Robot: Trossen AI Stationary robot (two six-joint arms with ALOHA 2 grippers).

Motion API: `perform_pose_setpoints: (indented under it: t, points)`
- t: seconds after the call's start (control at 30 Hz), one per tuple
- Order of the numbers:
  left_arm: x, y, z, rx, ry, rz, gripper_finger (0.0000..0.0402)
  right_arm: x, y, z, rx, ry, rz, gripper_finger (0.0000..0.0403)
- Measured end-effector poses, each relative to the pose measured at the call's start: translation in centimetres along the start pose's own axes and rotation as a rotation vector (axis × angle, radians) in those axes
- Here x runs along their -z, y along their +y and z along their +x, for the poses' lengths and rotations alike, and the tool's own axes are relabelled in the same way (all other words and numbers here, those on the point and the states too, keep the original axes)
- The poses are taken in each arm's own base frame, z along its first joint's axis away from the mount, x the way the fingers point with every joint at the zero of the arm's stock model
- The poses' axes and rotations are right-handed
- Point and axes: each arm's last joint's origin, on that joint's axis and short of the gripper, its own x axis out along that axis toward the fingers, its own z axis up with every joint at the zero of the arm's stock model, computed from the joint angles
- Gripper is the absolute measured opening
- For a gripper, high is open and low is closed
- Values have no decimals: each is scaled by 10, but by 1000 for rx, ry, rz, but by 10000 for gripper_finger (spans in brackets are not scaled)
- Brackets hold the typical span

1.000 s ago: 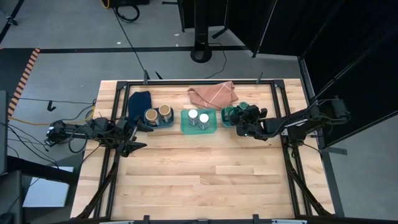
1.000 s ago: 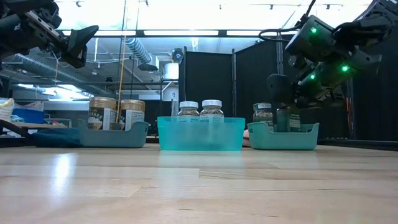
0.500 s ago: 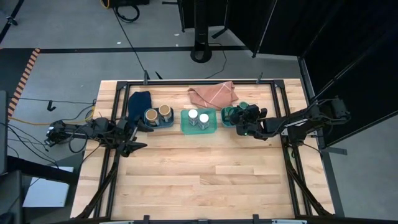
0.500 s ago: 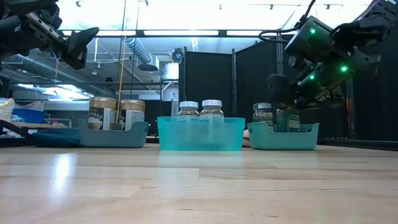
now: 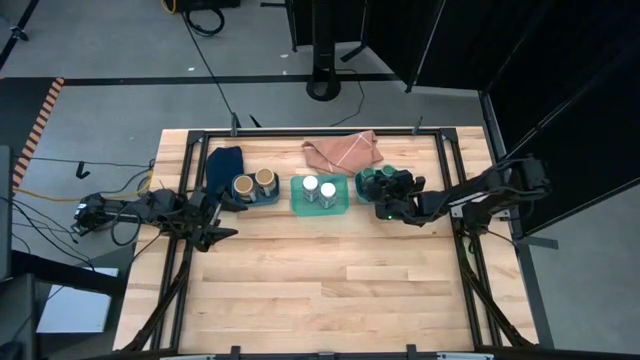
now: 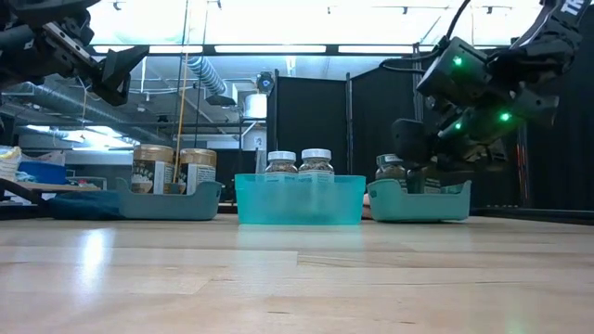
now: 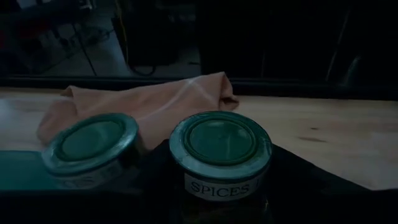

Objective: Sort spices by type
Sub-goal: Put the green seasoning into the light green bin

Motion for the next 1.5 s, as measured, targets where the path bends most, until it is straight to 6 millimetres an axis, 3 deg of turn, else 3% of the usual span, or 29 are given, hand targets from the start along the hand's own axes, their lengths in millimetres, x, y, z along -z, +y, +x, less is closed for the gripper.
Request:
perform_pose_setpoints:
  t: [0.37,0.73,1.2,1.5]
  points:
    - [0,0,0,2,0,-18,363,-9,13,-1,-64,52,-127,223]
    - [0,0,0,2,4,-21,363,-9,15,-1,-74,69,-134,228]
    - [2,0,0,-2,18,-27,363,-7,12,-1,-67,90,-170,275]
    - [2,0,0,-3,19,-27,363,-16,11,-5,-77,77,-145,303]
